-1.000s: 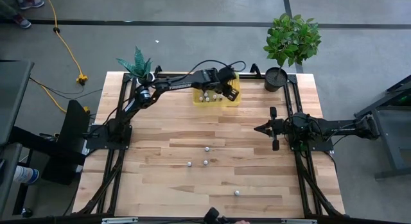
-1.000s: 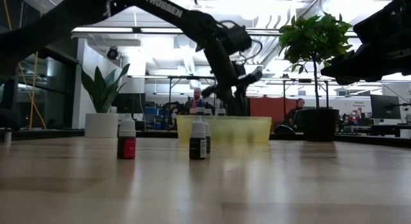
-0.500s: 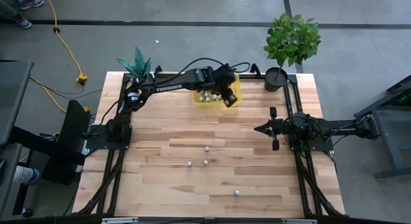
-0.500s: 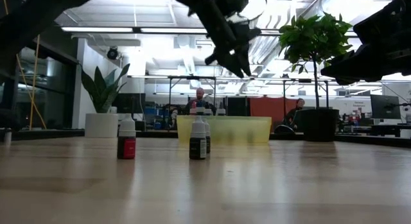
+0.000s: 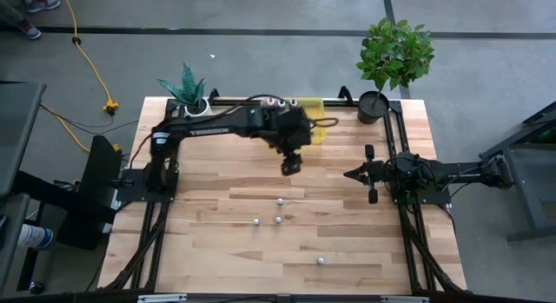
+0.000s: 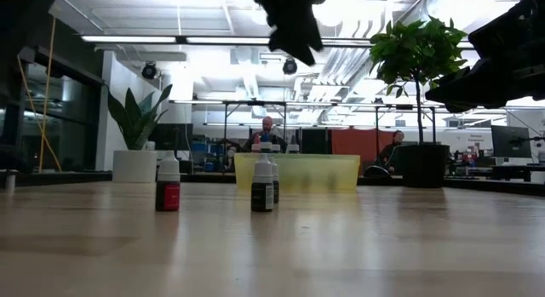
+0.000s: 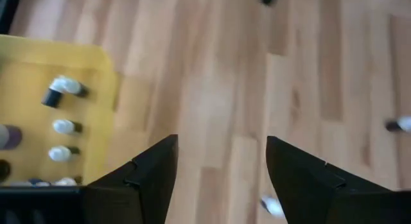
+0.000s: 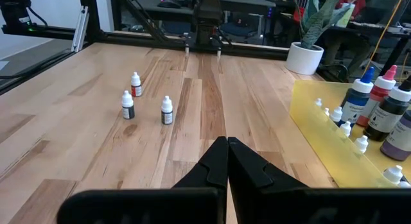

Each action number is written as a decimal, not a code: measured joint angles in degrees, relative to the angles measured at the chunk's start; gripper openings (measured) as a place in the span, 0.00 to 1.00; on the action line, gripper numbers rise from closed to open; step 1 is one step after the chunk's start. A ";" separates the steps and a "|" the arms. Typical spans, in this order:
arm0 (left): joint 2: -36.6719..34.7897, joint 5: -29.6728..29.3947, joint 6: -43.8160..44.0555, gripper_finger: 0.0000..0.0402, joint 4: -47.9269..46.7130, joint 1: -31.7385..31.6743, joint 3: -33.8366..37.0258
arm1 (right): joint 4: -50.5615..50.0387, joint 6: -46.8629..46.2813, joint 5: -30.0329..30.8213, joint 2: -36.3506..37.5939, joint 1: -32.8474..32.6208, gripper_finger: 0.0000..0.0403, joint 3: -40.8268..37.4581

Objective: Pick & Place food coloring
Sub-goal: Put the small red food coloring bottle into the yellow bin

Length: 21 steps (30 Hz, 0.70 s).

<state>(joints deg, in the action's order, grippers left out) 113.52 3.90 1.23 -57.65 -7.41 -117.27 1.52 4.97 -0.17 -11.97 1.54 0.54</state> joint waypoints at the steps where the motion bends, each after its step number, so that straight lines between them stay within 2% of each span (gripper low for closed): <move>1: -1.41 -0.05 0.02 0.57 0.04 0.65 1.59 | 0.00 -0.01 0.00 0.00 -0.02 0.00 0.00; 5: -8.39 -0.15 0.64 0.57 2.45 3.06 11.29 | 0.00 -0.02 -0.02 0.00 0.00 0.00 0.00; 13: -24.05 2.96 4.00 0.57 17.81 9.73 39.16 | 0.00 0.00 0.00 -0.02 -0.01 0.00 0.00; 16: -26.94 3.15 4.14 0.57 19.34 12.33 46.26 | 0.00 -0.01 0.00 -0.02 0.00 0.00 0.00; 21: -28.03 3.47 0.58 0.57 21.91 16.16 53.60 | 0.00 -0.01 -0.02 0.00 -0.01 0.00 0.00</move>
<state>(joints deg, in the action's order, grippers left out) 85.49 7.37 1.82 -35.74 8.75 -63.67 1.52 4.96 -0.18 -11.97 1.53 0.54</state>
